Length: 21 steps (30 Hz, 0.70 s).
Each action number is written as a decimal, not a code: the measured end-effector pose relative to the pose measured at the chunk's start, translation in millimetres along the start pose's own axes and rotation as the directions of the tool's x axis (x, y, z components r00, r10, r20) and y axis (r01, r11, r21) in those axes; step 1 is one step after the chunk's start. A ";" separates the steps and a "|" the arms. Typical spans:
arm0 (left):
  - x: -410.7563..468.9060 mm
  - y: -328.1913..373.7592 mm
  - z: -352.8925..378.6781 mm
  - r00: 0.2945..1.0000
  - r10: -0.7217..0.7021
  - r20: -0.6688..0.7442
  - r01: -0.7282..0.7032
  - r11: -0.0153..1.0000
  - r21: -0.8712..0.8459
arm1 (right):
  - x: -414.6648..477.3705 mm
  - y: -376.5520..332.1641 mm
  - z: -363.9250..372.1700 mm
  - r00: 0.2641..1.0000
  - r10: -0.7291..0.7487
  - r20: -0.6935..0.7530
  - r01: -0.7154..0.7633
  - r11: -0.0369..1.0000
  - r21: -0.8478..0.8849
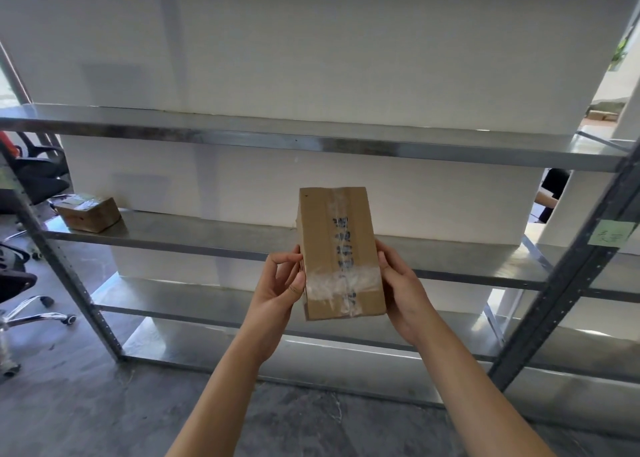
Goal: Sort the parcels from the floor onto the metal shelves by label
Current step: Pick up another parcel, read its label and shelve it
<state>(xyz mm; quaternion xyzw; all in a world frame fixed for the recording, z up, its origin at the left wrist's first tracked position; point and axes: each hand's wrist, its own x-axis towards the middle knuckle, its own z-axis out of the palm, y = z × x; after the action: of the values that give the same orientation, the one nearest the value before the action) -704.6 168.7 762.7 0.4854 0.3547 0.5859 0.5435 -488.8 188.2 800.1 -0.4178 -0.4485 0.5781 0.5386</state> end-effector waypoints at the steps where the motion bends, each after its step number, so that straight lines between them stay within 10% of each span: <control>1: -0.1 -0.8 -1.4 1.000 0.003 -0.022 -0.004 1.000 -0.018 | -0.3 1.5 -0.9 1.000 0.000 0.024 -0.001 1.000 0.014; 8: -2.9 6.6 3.4 0.984 0.012 -0.180 -0.009 1.000 0.016 | -4.7 13.1 -0.8 0.988 -0.012 0.152 0.009 1.000 0.019; 21: -12.6 -6.1 9.2 0.999 0.041 0.018 -0.042 0.996 0.084 | 3.7 8.6 -11.8 0.999 -0.047 -0.007 0.047 0.998 0.044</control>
<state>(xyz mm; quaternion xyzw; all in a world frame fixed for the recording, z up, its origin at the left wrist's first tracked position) -694.8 156.3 757.2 0.5198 0.3644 0.5776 0.5132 -479.8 192.5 788.8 -0.3968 -0.4436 0.5737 0.5627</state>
